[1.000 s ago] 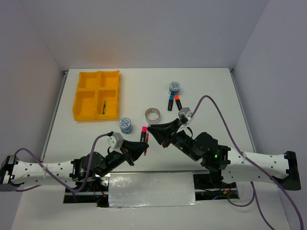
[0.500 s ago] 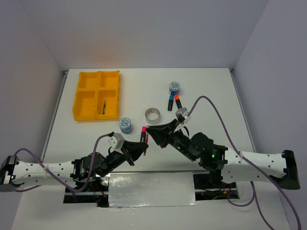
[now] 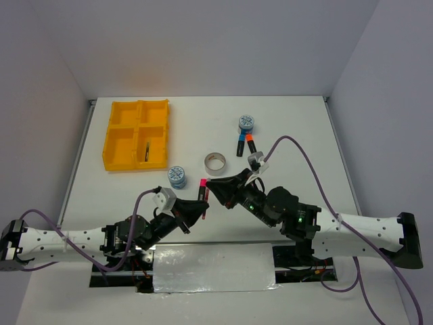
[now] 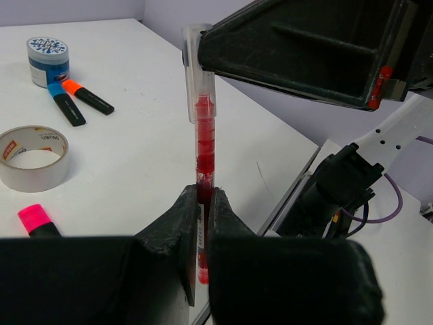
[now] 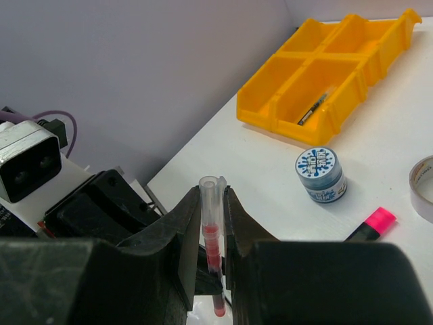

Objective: Sort the stationery into containers
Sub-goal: Close the pen cap on the pen.

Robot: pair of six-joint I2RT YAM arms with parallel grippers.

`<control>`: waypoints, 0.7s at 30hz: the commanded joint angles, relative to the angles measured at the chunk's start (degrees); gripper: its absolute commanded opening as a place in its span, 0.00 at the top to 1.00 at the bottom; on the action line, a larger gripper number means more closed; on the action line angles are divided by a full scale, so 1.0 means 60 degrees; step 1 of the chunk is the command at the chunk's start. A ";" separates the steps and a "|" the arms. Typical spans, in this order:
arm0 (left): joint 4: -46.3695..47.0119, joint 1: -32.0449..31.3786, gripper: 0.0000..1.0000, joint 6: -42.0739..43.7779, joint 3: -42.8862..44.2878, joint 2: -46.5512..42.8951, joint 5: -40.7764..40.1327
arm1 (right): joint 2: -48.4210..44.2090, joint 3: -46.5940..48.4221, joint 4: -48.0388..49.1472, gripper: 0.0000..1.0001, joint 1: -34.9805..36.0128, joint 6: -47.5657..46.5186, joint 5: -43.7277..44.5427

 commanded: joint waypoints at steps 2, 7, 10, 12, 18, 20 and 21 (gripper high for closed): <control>0.1245 0.0032 1.00 0.0320 0.0208 -0.0138 -0.0052 | 0.0070 -0.0035 -0.0563 0.93 -0.0038 0.0099 -0.0180; 0.1083 0.0018 1.00 0.0364 0.0282 -0.0153 -0.0213 | 0.0070 0.0052 -0.0621 0.92 -0.0038 -0.0092 -0.0531; 0.1127 0.0032 1.00 0.0423 0.0238 -0.0211 -0.0228 | 0.0128 0.0082 -0.0665 0.89 -0.0038 -0.0063 -0.0605; 0.1171 0.0032 1.00 0.0496 0.0209 -0.0241 -0.0199 | 0.0128 0.0068 -0.0607 0.84 -0.0024 -0.0048 -0.0722; 0.1229 0.0032 1.00 0.0613 0.0121 -0.0080 0.0079 | -0.0091 -0.0006 -0.0343 0.63 -0.0024 -0.0048 -0.0883; 0.1303 0.0032 1.00 0.0599 0.0062 -0.0021 0.0211 | -0.0164 0.0009 -0.0343 0.59 -0.0038 -0.0063 -0.0883; 0.1347 0.0032 1.00 0.0570 0.0062 0.0051 0.0240 | -0.0194 0.0038 -0.0357 0.59 -0.0038 -0.0077 -0.0869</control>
